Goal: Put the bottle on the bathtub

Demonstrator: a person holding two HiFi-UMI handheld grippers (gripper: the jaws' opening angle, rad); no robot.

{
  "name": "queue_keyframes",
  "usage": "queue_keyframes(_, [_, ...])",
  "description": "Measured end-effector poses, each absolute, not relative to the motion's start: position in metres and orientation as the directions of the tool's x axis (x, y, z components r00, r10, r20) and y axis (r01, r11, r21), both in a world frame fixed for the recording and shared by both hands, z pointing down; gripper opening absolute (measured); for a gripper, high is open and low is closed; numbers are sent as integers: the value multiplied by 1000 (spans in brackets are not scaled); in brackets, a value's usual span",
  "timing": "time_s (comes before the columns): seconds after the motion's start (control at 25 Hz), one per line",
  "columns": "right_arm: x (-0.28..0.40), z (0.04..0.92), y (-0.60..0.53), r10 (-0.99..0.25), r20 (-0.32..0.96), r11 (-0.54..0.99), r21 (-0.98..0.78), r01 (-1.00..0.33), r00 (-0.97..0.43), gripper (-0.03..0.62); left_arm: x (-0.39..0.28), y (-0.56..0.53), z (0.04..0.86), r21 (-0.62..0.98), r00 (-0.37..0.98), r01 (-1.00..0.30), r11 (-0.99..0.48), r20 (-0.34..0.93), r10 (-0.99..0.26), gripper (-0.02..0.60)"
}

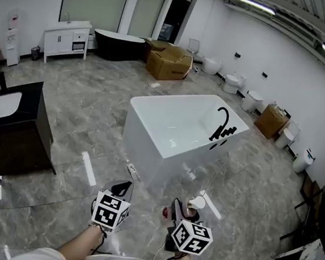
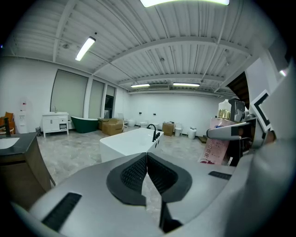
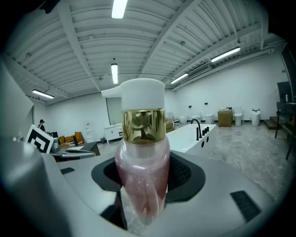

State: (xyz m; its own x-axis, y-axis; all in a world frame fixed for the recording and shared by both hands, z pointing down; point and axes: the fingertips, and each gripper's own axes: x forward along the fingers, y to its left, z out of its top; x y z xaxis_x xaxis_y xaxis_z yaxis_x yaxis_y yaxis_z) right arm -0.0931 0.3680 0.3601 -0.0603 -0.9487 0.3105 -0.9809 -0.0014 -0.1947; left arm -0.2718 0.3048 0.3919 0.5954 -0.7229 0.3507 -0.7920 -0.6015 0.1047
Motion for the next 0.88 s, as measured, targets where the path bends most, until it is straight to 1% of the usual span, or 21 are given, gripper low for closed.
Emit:
queue_keyframes(0.56, [-89, 379, 372, -938, 347, -62, -219, -974, -18, 233, -274, 304, 418, 139, 617, -773, -619, 393, -682, 17])
queue_keyframes(0.88, [-68, 379, 342, -941, 338, -51, -207, -977, -22, 233, -249, 273, 411, 119, 621, -768, -630, 381, -685, 17])
